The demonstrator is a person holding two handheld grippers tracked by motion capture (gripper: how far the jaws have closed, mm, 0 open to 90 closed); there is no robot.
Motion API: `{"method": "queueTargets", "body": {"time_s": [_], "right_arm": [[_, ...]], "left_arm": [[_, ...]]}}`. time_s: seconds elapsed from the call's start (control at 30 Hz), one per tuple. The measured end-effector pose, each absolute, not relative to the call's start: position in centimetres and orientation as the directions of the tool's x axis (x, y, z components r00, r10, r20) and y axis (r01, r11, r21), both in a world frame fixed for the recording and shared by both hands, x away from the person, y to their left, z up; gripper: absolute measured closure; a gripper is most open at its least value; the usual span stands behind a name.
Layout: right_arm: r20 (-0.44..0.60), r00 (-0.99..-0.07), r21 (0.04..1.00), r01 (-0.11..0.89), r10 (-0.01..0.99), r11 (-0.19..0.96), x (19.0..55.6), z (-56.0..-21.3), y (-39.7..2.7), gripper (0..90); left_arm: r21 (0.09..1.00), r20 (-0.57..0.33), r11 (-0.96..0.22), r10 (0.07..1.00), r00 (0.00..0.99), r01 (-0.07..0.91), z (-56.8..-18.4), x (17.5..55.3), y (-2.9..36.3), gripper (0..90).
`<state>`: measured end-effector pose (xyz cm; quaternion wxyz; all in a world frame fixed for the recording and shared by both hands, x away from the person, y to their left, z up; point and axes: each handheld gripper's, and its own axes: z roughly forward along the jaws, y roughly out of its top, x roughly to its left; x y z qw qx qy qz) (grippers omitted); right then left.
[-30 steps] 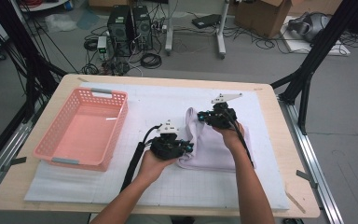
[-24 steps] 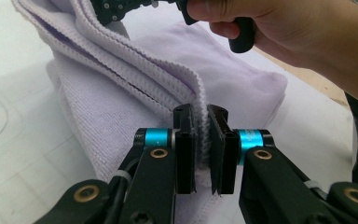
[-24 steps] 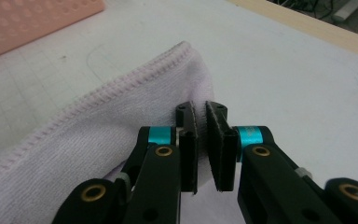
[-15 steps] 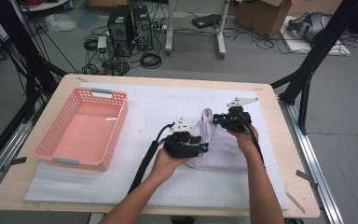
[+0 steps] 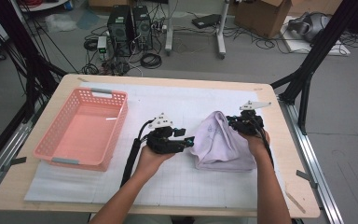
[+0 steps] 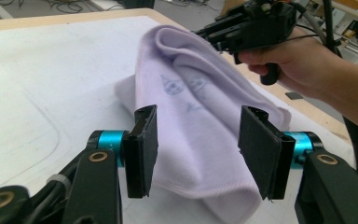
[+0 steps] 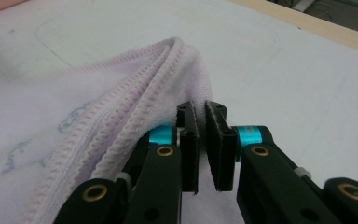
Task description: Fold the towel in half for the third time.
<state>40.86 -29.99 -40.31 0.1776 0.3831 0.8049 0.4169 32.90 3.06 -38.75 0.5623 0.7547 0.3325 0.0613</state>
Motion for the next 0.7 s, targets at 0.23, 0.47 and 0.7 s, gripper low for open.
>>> {"method": "queueTargets", "body": {"time_s": [0.23, 0.47, 0.7], "right_arm": [[-0.006, -0.592, 0.767, 0.514, 0.806, 0.383, 40.6, -40.9, -31.4, 83.8], [-0.057, -0.517, 0.787, 0.503, 0.854, 0.357, 39.0, -40.0, -33.1, 70.0], [-0.078, -0.465, 0.804, 0.494, 0.882, 0.331, 35.2, -39.2, -35.4, 55.9]], "left_arm": [[0.883, -0.274, -0.153, 0.598, 0.753, 0.443, -39.6, 32.7, 5.0, 48.0], [0.881, -0.256, -0.16, 0.629, 0.734, 0.444, -40.8, 32.7, 7.2, 47.0], [0.895, -0.208, -0.185, 0.63, 0.748, 0.405, -41.1, 32.4, 8.5, 42.5]]}}
